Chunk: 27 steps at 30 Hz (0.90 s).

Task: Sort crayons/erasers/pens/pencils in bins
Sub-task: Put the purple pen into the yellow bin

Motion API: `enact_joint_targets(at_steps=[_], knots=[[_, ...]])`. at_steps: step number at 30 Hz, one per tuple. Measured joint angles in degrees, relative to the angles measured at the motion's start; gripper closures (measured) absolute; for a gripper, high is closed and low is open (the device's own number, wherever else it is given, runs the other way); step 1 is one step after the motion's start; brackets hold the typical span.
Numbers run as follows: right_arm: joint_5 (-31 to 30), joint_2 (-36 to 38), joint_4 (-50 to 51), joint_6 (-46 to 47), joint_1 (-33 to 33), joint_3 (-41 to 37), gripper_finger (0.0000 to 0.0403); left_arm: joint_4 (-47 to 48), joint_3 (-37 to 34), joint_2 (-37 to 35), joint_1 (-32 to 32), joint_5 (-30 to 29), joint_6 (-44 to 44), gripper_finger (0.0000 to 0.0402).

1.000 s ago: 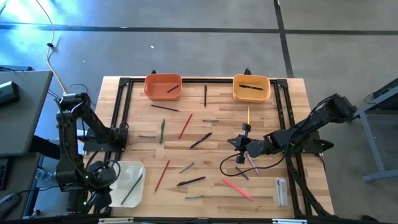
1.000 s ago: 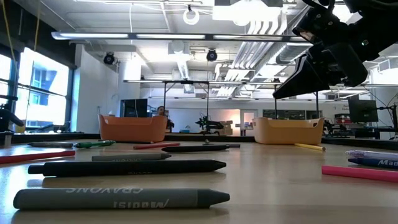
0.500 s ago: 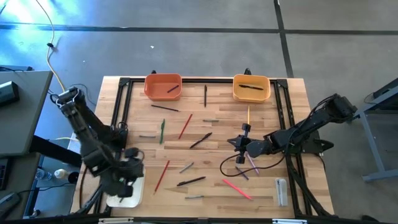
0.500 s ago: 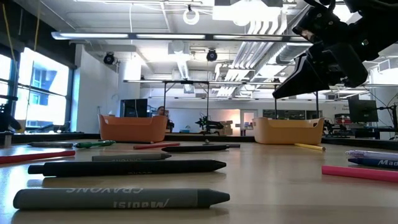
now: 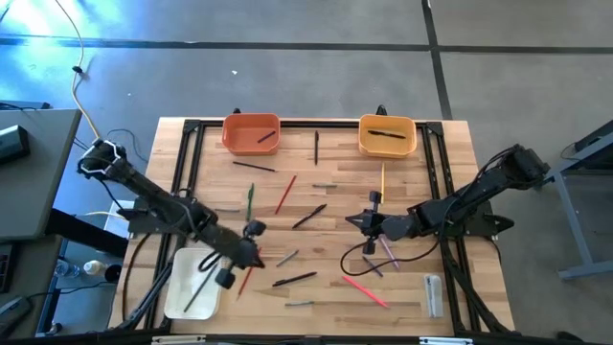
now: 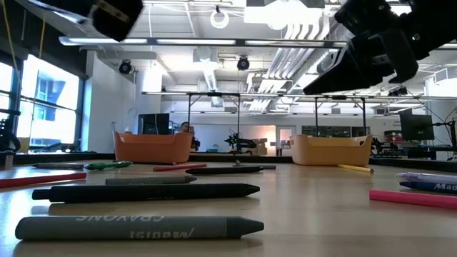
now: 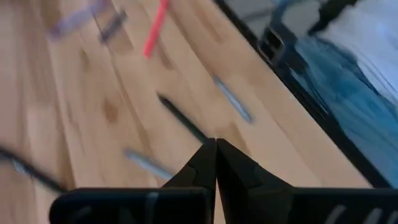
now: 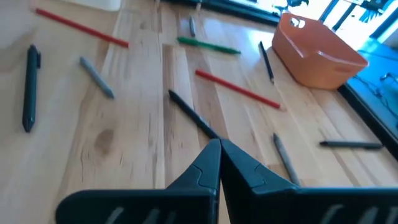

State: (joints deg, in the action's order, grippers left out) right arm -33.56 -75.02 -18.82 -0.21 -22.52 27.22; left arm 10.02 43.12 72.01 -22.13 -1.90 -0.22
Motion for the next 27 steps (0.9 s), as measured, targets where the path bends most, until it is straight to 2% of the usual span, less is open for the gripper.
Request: enact_joint_targets(at_steps=[7, 16, 20, 27], knots=[[0.0, -0.01, -4.62, -2.4, 0.08, 0.0, 0.0403, -27.65, -11.9, 0.0, 8.18, 1.74, 10.82, 0.0402], [1.08, -1.39, -11.83, -4.67, 2.09, 0.0, 0.0403, -60.19, -25.7, 0.0, 16.89, 1.87, 12.87, 0.0402], [6.23, -6.23, -20.19, -7.04, 5.13, 0.0, 0.0403, -68.3, -29.8, 0.02, 20.18, 1.79, 12.38, 0.0402], [13.07, -14.65, -34.31, -9.11, 9.12, 0.0, 0.0403, -70.39, -31.09, 0.04, 23.09, 1.72, 12.42, 0.0402]])
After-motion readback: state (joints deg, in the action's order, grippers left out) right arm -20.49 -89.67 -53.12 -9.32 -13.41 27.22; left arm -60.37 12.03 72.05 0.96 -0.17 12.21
